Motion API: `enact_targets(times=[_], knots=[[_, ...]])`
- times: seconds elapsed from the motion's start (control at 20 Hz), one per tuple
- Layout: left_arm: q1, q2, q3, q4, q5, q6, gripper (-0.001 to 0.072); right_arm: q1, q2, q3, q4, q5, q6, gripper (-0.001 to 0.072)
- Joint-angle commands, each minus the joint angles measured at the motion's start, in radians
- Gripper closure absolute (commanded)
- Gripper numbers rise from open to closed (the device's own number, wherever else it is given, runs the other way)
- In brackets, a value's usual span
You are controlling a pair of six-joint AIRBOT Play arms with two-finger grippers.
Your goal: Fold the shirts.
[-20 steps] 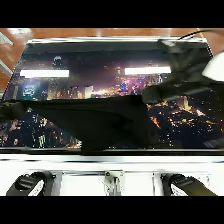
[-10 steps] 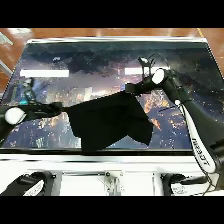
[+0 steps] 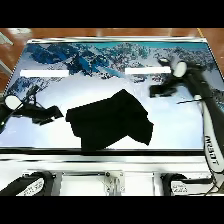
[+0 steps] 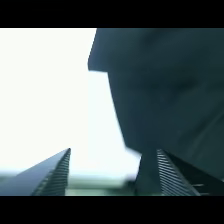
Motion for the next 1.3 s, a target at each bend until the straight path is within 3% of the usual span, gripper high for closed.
enact_targets(times=[0.0,0.1,0.2,0.35,0.6,0.75,0.85,0.9,0.95,1.0,1.25], knots=[[0.051,0.037,-0.114,-0.083,-0.178,0.053,-0.0010,-0.208,0.023,-0.107,0.151,0.240,-0.039,0.0115],[0.019,0.037,-0.246,-0.236,-0.113,0.107,-0.0010,-0.298,0.023,-0.255,0.442,0.195,-0.098,0.0114],[-0.032,0.034,-0.353,-0.364,-0.010,0.137,-0.0009,-0.324,0.023,-0.366,0.557,0.154,-0.147,0.0114],[-0.142,0.000,-0.426,-0.424,0.140,0.143,-0.0010,-0.307,0.023,-0.426,0.547,0.118,-0.185,0.0114],[-0.256,-0.144,-0.425,-0.619,0.234,0.248,-0.0007,-0.301,0.023,-0.427,0.550,0.082,-0.190,0.0114],[-0.292,-0.207,-0.409,-0.669,0.301,0.259,0.0014,-0.301,0.023,-0.427,0.550,0.082,-0.188,0.0114],[-0.304,-0.225,-0.382,-0.670,0.315,0.258,0.0280,-0.301,0.023,-0.427,0.550,0.084,-0.186,0.0114],[-0.308,-0.227,-0.372,-0.670,0.314,0.258,0.0488,-0.301,0.023,-0.427,0.548,0.084,-0.183,0.0114],[-0.308,-0.227,-0.363,-0.670,0.305,0.259,0.0622,-0.300,0.023,-0.428,0.531,0.079,-0.181,0.0114],[-0.308,-0.225,-0.356,-0.669,0.294,0.270,0.0670,-0.295,0.023,-0.439,0.513,0.073,-0.180,0.0113],[-0.308,-0.159,-0.350,-0.669,0.284,0.299,0.0672,-0.166,0.022,-0.497,0.338,-0.044,-0.216,0.0113]])
